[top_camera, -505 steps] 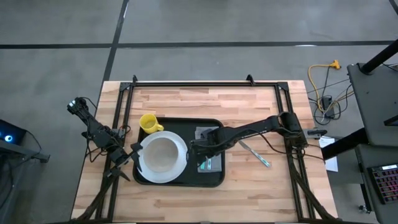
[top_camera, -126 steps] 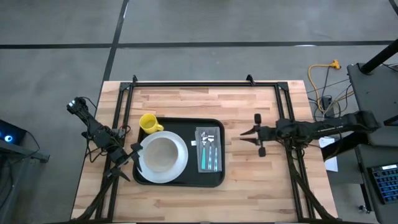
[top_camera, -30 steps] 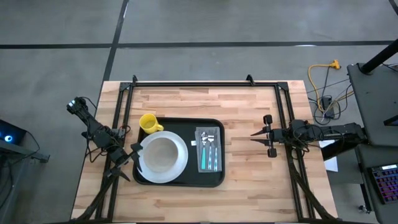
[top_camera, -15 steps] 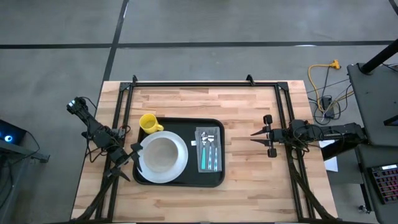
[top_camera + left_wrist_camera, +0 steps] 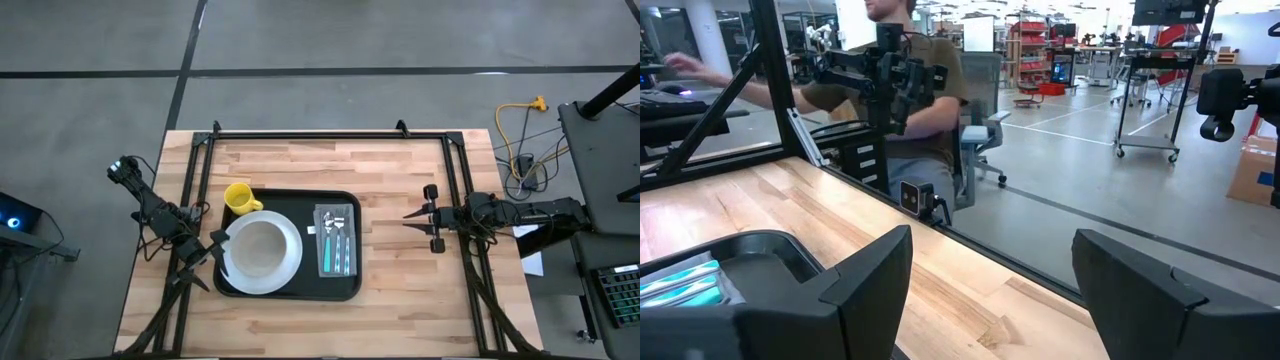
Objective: Set up tray
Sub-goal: Return to Home Position
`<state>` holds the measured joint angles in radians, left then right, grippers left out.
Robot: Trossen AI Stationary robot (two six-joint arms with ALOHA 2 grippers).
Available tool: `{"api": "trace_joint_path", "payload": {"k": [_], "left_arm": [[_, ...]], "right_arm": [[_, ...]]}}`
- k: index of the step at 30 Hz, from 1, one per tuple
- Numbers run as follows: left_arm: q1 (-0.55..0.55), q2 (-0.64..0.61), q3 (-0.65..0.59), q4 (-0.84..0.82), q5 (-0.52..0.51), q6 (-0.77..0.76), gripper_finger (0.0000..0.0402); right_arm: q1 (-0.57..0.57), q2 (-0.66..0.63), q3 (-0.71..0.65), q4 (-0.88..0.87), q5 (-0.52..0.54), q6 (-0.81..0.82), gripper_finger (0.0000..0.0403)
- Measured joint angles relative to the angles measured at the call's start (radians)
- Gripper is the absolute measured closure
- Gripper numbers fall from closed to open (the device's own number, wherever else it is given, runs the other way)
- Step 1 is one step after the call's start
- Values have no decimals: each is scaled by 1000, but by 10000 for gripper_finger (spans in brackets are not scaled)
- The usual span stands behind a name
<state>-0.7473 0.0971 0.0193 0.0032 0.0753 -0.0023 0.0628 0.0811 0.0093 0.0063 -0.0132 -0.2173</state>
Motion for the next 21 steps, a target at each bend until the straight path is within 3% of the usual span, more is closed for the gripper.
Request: {"api": "trace_joint_path", "payload": {"k": [11, 21], "left_arm": [[0, 0, 0, 0, 0, 0, 147], [0, 0, 0, 0, 0, 0, 147]], "right_arm": [[0, 0, 0, 0, 0, 0, 319], [0, 0, 0, 0, 0, 0, 333]]}}
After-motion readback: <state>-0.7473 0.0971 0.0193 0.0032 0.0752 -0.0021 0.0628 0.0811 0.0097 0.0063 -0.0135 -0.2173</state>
